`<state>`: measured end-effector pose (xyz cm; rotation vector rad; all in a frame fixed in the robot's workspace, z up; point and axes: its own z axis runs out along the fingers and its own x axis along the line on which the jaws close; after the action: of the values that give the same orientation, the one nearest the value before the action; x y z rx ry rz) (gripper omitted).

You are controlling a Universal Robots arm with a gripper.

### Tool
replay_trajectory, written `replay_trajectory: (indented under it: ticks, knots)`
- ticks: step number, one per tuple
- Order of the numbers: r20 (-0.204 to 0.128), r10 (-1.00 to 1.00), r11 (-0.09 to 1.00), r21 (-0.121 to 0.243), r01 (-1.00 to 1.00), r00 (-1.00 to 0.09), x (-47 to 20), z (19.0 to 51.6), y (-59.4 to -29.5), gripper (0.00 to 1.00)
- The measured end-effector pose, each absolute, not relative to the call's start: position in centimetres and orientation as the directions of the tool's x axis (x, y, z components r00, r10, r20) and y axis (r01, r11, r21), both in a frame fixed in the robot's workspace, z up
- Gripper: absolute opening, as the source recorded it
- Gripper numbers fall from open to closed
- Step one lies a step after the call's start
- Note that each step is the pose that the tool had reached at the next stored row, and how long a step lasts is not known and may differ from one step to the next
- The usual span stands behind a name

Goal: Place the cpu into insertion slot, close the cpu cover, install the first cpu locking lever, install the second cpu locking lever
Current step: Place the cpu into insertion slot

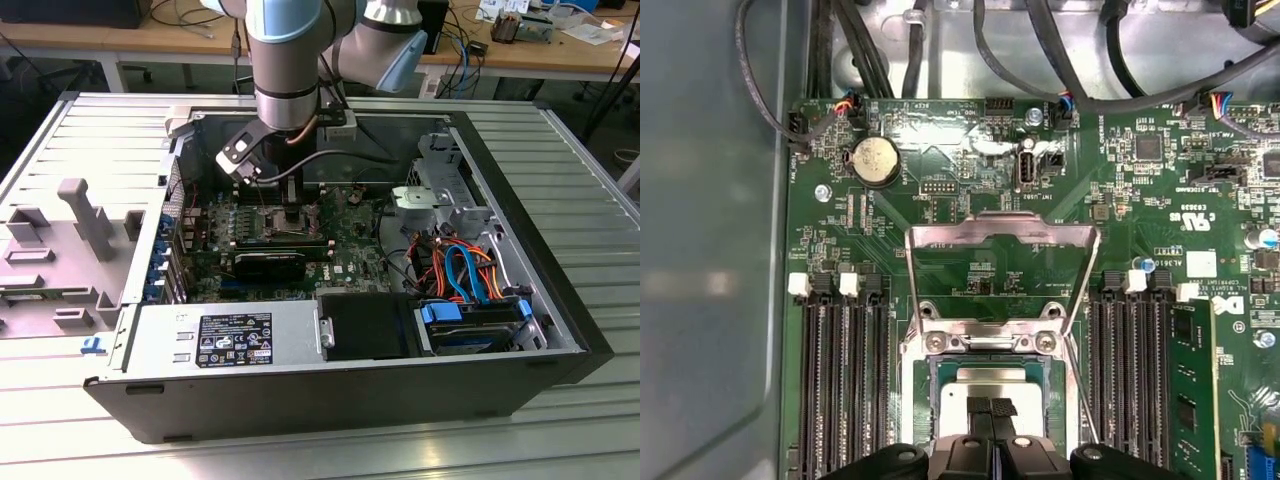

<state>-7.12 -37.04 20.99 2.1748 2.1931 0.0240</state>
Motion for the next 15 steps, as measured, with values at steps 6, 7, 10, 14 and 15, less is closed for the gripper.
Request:
replay_trajectory:
  ticks: [6, 7, 10, 14, 15]
  knots:
    - [-0.028, 1.000, 0.009, 0.047, 0.999, -0.008, -7.1, 20.5, -37.1, 0.11]
    - [-0.028, 1.000, 0.010, 0.047, 0.999, -0.008, -7.1, 20.4, -37.1, 0.11]
    - [-0.027, 1.000, 0.010, 0.048, 0.999, -0.008, -7.1, 20.2, -37.1, 0.11]
    - [-0.025, 1.000, 0.009, 0.049, 0.999, -0.008, -7.1, 21.1, -37.0, 0.11]
    - [-0.026, 1.000, 0.009, 0.048, 0.999, -0.008, -7.1, 21.6, -37.0, 0.11]
